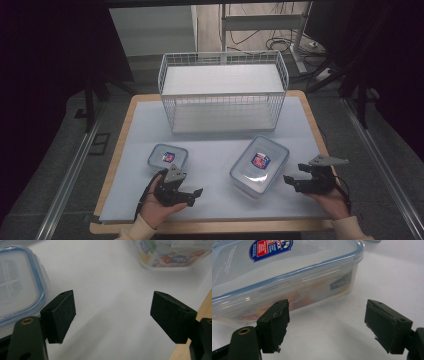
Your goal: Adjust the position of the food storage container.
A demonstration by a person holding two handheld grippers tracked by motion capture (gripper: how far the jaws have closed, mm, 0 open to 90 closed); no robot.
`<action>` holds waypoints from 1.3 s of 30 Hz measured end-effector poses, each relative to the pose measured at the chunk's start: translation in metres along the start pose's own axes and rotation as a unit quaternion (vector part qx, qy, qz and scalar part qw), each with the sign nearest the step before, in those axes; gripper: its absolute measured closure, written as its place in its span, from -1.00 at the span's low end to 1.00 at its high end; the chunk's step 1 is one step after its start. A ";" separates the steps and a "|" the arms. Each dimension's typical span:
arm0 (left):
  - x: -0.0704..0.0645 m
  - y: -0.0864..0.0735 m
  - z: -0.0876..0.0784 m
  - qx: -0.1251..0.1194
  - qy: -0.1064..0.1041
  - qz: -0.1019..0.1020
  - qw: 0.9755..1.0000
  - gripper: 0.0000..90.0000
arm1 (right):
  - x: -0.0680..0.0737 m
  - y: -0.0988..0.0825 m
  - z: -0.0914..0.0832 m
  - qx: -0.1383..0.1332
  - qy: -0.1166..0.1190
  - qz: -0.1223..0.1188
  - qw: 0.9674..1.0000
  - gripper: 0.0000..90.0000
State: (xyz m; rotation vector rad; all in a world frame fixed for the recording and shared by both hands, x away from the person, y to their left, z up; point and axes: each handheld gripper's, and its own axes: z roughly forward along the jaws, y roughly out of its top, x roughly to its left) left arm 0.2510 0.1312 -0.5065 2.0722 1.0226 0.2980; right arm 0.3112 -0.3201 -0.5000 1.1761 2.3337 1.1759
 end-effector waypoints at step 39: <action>0.013 -0.011 -0.015 -0.024 -0.001 -0.039 0.999 -0.54 | 0.077 0.002 0.016 0.095 0.150 -0.230 0.957 0.99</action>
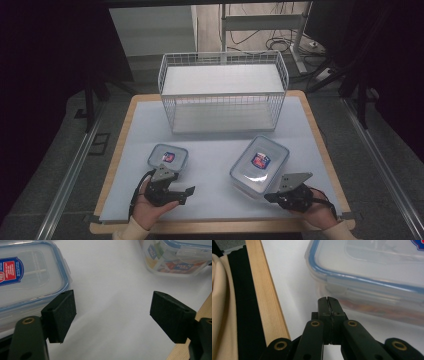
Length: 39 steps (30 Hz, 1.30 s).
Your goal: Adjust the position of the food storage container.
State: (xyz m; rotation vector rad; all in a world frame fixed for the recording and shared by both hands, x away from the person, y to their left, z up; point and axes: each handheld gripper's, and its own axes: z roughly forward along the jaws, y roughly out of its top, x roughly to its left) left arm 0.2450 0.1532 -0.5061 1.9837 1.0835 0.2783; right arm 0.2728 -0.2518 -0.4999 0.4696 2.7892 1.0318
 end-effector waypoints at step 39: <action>0.004 -0.003 0.006 0.012 -0.003 -0.008 1.000 -0.54 | 0.017 0.081 0.075 -0.059 -0.060 0.049 0.995 0.99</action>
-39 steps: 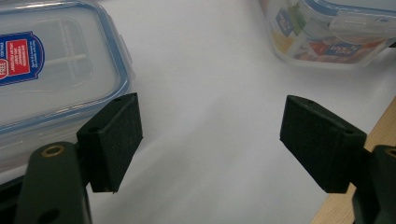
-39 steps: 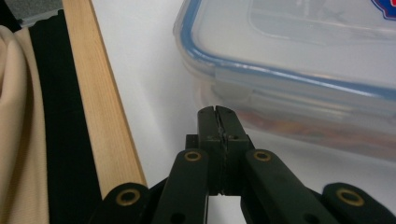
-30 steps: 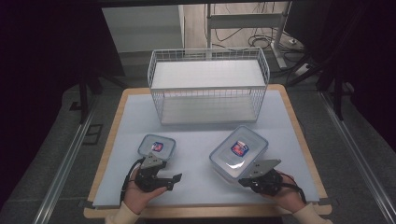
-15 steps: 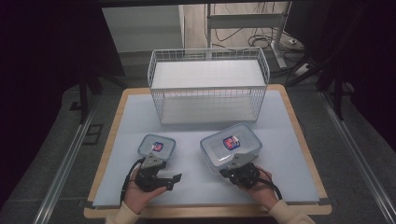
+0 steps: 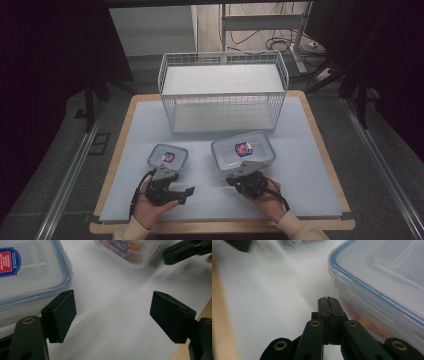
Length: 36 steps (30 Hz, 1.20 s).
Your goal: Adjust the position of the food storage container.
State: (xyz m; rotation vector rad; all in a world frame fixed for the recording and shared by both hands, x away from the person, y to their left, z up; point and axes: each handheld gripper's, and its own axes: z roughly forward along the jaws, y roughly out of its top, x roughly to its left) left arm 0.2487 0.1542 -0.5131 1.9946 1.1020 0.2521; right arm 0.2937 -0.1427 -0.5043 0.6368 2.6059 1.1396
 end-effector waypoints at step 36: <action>-0.002 0.000 0.002 0.001 -0.004 0.008 1.000 -0.54 | -0.191 0.036 -0.010 0.014 -0.105 0.100 0.989 0.99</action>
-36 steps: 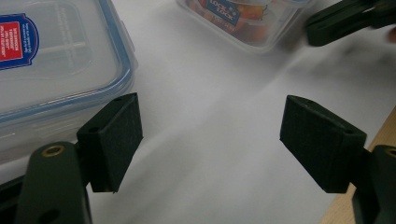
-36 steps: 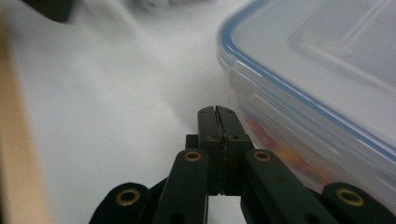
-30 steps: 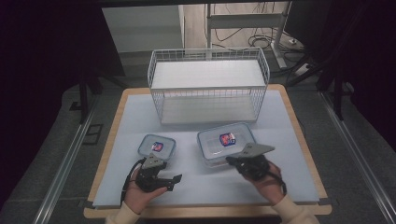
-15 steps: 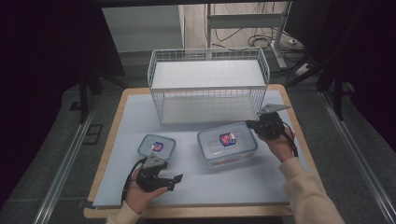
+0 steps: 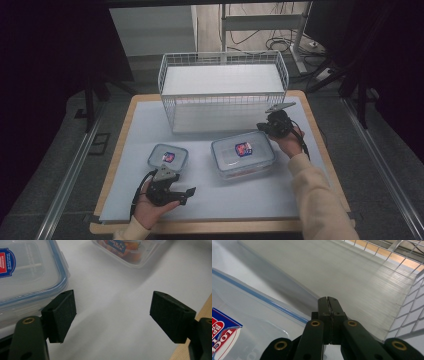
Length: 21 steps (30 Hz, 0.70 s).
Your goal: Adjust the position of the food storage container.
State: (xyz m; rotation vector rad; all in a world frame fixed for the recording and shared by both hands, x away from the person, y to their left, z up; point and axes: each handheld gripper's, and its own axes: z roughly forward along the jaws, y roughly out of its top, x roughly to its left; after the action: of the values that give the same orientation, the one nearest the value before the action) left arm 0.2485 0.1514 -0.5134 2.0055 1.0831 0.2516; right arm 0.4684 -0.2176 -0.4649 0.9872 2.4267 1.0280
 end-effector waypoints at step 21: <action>0.001 0.000 0.001 0.003 0.000 0.000 1.000 -0.53 | -0.006 0.005 0.008 0.051 0.040 -0.035 0.997 1.00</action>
State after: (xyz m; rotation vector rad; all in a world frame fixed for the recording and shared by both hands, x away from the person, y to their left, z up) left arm 0.2493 0.1511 -0.5147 2.0112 1.0838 0.2482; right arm 0.4796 -0.2152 -0.4663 0.9017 2.5825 0.9444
